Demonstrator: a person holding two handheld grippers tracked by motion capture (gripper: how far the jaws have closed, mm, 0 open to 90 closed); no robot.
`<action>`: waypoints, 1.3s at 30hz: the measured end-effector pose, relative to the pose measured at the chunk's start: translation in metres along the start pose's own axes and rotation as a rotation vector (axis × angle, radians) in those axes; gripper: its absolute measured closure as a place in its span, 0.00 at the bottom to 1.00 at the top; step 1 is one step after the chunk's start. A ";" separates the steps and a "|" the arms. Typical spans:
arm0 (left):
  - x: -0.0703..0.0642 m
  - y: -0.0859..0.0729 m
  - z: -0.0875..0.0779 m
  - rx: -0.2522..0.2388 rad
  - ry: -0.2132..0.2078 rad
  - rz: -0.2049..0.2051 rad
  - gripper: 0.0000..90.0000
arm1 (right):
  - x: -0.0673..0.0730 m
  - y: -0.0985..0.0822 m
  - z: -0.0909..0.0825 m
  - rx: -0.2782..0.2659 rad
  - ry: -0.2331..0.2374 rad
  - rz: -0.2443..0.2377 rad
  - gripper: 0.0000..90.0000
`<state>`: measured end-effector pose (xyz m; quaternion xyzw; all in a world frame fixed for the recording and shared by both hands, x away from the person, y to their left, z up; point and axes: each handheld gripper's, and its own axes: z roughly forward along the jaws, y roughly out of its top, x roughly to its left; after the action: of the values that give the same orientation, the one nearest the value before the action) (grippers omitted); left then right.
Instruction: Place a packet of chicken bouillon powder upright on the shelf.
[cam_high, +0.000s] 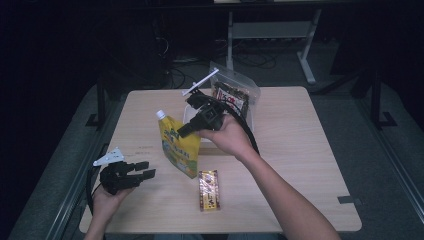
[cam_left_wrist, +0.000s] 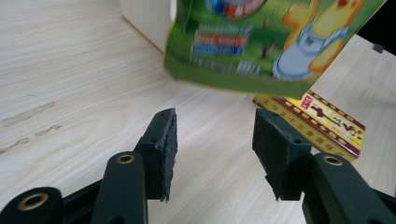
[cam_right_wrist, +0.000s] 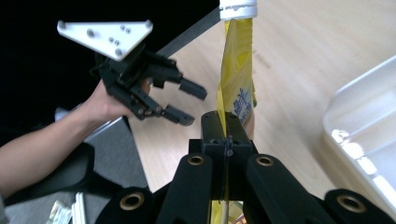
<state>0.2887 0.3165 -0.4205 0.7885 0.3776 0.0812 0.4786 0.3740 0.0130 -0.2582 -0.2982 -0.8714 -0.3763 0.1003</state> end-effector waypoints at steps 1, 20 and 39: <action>0.000 0.000 0.000 0.001 0.003 0.000 0.54 | 0.000 0.000 -0.003 -0.012 -0.011 0.006 1.00; 0.000 -0.001 0.007 0.036 0.042 0.021 0.49 | -0.013 0.003 -0.052 -0.172 -0.177 0.149 1.00; -0.003 -0.002 0.015 0.073 0.064 0.052 0.45 | -0.039 0.027 -0.031 -0.267 -0.318 0.293 1.00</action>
<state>0.2930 0.3049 -0.4290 0.8121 0.3749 0.1051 0.4347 0.4193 -0.0118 -0.2362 -0.4875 -0.7662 -0.4180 -0.0251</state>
